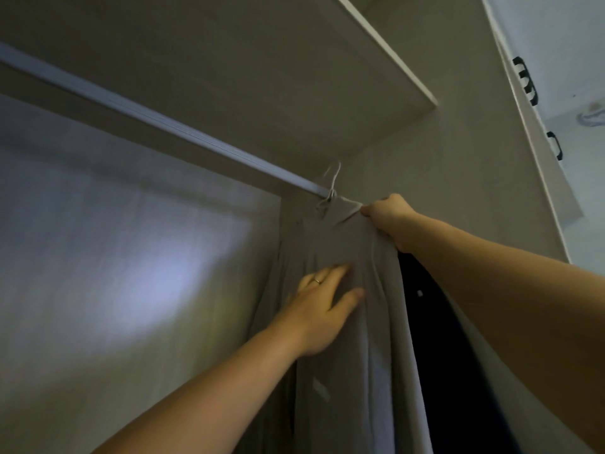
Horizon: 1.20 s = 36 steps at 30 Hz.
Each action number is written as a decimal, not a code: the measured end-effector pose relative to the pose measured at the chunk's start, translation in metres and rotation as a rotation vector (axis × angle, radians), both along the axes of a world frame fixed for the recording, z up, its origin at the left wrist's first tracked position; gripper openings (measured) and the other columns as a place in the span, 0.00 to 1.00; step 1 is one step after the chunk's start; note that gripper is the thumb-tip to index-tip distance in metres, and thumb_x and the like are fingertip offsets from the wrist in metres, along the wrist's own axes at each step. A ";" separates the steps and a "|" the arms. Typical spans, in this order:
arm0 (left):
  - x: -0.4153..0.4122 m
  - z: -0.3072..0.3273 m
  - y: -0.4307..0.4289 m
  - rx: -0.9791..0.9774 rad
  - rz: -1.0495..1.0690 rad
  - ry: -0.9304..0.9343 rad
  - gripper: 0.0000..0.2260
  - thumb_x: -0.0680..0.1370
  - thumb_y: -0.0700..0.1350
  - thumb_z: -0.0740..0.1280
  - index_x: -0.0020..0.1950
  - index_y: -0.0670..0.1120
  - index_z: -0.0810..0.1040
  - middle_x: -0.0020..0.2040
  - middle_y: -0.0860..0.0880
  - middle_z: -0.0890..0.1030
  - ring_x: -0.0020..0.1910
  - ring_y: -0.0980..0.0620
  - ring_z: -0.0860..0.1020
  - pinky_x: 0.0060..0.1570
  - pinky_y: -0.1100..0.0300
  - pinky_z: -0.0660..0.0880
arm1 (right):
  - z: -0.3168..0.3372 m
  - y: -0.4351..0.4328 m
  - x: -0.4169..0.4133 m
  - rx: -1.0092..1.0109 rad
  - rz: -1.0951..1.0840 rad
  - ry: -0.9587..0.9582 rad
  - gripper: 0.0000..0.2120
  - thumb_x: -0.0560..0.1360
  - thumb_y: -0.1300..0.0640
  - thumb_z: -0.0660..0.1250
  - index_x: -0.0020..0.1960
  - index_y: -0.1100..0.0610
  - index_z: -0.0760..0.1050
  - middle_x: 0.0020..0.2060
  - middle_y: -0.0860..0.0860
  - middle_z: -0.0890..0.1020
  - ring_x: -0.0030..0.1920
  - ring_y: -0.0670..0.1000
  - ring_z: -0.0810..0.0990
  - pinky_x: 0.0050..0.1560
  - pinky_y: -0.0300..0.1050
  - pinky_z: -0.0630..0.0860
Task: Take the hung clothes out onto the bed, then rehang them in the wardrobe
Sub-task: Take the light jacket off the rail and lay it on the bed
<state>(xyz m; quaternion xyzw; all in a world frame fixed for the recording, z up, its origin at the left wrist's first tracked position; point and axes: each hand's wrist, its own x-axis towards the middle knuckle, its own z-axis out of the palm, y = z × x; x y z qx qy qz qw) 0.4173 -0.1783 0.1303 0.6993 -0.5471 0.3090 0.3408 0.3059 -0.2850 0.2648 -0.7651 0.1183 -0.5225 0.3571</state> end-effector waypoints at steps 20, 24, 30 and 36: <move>-0.106 0.030 -0.043 -0.598 0.010 -0.082 0.33 0.77 0.63 0.51 0.78 0.46 0.61 0.79 0.44 0.60 0.78 0.42 0.54 0.75 0.45 0.55 | -0.037 -0.041 -0.258 -0.947 -0.816 0.028 0.10 0.81 0.48 0.58 0.50 0.50 0.76 0.46 0.56 0.83 0.49 0.62 0.79 0.43 0.51 0.73; -0.177 0.036 -0.073 -0.629 -0.061 -0.110 0.33 0.77 0.62 0.51 0.76 0.44 0.64 0.77 0.42 0.64 0.76 0.39 0.60 0.73 0.42 0.60 | -0.048 -0.051 -0.346 -0.964 -0.930 0.060 0.11 0.81 0.48 0.57 0.50 0.52 0.76 0.44 0.59 0.83 0.47 0.64 0.79 0.41 0.52 0.73; -0.304 0.024 -0.131 -0.601 -0.228 -0.105 0.28 0.78 0.59 0.54 0.71 0.44 0.71 0.65 0.41 0.76 0.65 0.38 0.71 0.65 0.45 0.66 | -0.072 -0.068 -0.490 -0.963 -1.109 0.143 0.11 0.81 0.48 0.58 0.50 0.53 0.75 0.42 0.62 0.82 0.44 0.66 0.79 0.38 0.50 0.68; -0.440 -0.016 -0.202 -0.462 -0.537 0.051 0.24 0.80 0.58 0.52 0.68 0.46 0.72 0.61 0.42 0.78 0.59 0.38 0.75 0.59 0.43 0.72 | -0.117 -0.082 -0.645 -0.927 -1.270 0.318 0.11 0.81 0.49 0.58 0.50 0.54 0.75 0.39 0.61 0.82 0.40 0.65 0.80 0.37 0.52 0.73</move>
